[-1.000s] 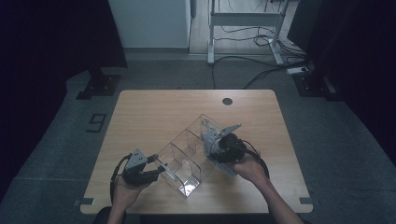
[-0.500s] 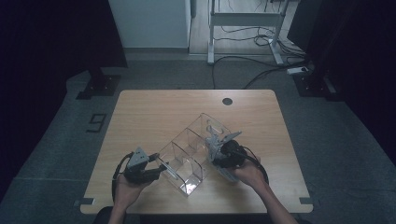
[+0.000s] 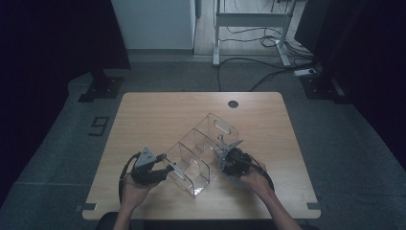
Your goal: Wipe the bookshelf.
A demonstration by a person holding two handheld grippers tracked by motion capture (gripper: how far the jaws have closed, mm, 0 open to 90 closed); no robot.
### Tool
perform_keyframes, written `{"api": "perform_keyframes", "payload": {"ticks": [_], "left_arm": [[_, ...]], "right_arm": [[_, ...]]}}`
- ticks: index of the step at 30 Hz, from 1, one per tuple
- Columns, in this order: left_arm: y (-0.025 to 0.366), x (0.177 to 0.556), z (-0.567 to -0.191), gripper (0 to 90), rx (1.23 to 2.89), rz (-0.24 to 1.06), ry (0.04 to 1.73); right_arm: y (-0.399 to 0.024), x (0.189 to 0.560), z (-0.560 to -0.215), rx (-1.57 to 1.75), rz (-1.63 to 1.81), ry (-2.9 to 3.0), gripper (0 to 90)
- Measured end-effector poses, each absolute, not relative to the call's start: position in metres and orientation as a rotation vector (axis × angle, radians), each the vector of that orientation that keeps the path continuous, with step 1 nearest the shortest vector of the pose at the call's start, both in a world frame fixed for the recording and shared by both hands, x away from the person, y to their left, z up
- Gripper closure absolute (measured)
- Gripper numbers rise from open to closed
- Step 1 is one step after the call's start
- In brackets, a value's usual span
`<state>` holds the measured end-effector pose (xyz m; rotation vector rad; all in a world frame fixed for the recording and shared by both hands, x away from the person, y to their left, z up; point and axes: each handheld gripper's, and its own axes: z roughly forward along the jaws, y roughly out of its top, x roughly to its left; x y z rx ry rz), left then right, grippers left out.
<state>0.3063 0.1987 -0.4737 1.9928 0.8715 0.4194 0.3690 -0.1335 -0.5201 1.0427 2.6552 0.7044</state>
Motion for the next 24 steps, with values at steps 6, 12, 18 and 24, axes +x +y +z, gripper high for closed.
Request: {"api": "perform_keyframes", "payload": {"ticks": [6,12,18,24], "left_arm": [[0.193,0.312,-0.475,44.4,1.991,0.429,0.878],[0.193,0.313,-0.475,44.4,1.986,0.429,0.876],[0.193,0.311,-0.474,43.0,2.002,0.452,0.852],[0.194,0.309,-0.474,44.4,1.992,0.446,0.860]], "right_arm": [[-0.141,0.372,-0.520,1.097,0.757,2.653,58.7],[-0.145,0.368,-0.515,1.096,0.761,2.656,58.6],[-0.155,0.357,-0.499,1.088,0.812,2.648,58.5],[-0.166,0.344,-0.472,1.073,0.890,2.627,58.4]]}}
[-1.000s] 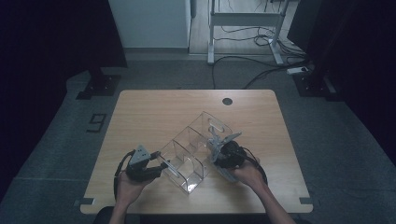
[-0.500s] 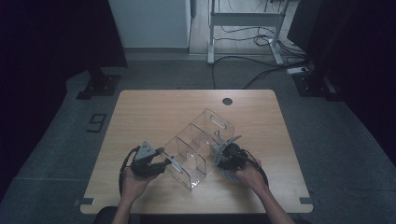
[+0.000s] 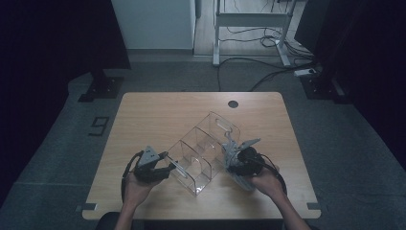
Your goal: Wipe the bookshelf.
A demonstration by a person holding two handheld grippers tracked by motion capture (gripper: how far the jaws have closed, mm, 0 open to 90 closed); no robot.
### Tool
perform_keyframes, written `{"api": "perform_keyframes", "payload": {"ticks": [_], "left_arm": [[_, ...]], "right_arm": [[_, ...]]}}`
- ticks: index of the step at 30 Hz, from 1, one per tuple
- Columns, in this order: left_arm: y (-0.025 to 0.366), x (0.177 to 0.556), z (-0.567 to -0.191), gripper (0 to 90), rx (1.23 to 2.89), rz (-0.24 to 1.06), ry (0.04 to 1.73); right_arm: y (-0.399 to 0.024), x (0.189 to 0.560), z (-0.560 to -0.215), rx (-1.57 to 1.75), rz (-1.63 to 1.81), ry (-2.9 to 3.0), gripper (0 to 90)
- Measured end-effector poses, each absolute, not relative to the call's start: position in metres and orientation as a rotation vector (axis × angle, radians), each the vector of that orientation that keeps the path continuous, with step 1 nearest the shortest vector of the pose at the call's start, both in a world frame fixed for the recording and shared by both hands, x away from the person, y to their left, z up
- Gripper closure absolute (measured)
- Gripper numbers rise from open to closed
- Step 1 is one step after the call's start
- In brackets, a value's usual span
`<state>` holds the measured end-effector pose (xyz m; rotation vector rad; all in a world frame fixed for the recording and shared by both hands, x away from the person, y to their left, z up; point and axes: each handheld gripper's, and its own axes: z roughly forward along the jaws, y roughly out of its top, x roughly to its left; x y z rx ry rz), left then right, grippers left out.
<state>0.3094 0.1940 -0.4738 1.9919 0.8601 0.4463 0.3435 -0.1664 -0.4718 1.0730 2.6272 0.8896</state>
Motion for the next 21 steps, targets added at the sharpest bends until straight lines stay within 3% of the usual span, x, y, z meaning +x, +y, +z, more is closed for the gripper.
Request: {"api": "perform_keyframes", "payload": {"ticks": [9,21], "left_arm": [[0.194,0.309,-0.475,44.9,1.983,0.446,0.859],[0.194,0.310,-0.477,45.0,1.975,0.447,0.861]], "right_arm": [[-0.167,0.337,-0.429,1.027,0.974,2.612,58.3],[-0.129,0.346,-0.390,0.930,1.019,2.641,58.1]]}}
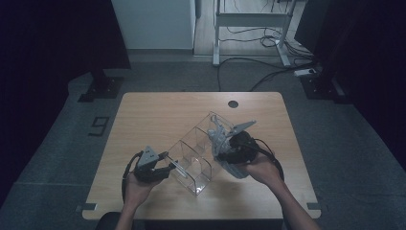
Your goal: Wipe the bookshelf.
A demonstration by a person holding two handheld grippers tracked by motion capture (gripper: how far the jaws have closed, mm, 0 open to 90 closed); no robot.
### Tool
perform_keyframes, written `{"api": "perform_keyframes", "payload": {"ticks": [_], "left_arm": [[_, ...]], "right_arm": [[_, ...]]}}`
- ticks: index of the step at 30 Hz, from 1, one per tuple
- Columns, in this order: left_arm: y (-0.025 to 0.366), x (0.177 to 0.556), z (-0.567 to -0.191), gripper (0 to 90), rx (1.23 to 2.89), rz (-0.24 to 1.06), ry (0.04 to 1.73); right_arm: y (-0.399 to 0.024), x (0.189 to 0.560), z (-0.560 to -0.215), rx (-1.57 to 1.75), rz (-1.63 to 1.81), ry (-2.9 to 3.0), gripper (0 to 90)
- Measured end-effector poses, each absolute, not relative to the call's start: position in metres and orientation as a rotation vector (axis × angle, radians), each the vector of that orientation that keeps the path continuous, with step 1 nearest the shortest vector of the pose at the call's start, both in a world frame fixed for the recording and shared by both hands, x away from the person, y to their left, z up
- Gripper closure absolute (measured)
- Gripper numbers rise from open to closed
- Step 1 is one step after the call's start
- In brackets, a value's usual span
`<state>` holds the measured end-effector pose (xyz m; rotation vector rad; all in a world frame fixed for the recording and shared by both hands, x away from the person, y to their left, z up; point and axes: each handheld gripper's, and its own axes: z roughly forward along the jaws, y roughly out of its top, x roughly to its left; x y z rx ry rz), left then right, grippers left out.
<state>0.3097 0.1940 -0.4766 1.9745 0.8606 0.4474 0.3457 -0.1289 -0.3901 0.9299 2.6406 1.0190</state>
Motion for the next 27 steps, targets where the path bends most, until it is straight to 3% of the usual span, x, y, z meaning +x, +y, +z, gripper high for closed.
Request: {"api": "perform_keyframes", "payload": {"ticks": [11,27], "left_arm": [[0.194,0.310,-0.477,45.0,1.972,0.442,0.862],[0.194,0.311,-0.477,44.9,1.977,0.446,0.861]], "right_arm": [[-0.090,0.369,-0.371,0.895,1.046,2.669,58.2],[-0.036,0.390,-0.373,0.845,1.002,2.695,58.2]]}}
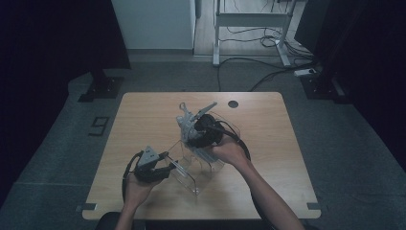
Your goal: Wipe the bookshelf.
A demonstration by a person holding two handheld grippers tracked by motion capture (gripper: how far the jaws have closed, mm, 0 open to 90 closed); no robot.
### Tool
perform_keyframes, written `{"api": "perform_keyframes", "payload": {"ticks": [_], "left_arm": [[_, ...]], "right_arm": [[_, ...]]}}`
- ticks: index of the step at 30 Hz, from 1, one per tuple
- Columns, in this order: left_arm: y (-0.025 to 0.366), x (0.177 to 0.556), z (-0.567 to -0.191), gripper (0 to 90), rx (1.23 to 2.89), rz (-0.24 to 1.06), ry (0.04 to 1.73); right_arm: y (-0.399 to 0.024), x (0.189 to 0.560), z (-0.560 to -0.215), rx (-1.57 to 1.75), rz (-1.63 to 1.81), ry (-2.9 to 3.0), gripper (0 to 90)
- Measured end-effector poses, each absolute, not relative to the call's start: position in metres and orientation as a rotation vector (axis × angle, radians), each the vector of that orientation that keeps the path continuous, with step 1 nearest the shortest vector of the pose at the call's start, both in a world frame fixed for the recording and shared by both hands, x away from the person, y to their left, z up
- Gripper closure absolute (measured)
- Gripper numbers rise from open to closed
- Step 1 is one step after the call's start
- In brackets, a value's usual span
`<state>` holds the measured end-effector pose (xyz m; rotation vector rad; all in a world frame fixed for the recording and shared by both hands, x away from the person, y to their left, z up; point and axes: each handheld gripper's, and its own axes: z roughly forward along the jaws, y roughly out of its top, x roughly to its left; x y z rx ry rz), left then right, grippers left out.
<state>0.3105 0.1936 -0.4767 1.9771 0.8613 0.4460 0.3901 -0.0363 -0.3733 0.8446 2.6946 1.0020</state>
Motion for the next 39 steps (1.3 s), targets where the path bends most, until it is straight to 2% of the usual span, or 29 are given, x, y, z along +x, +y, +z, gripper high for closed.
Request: {"api": "perform_keyframes", "payload": {"ticks": [19,39], "left_arm": [[0.193,0.310,-0.477,45.0,1.973,0.448,0.868],[0.192,0.310,-0.476,44.9,1.978,0.444,0.882]], "right_arm": [[0.008,0.407,-0.407,0.843,0.843,2.711,59.2],[-0.014,0.387,-0.407,0.808,0.858,2.722,59.0]]}}
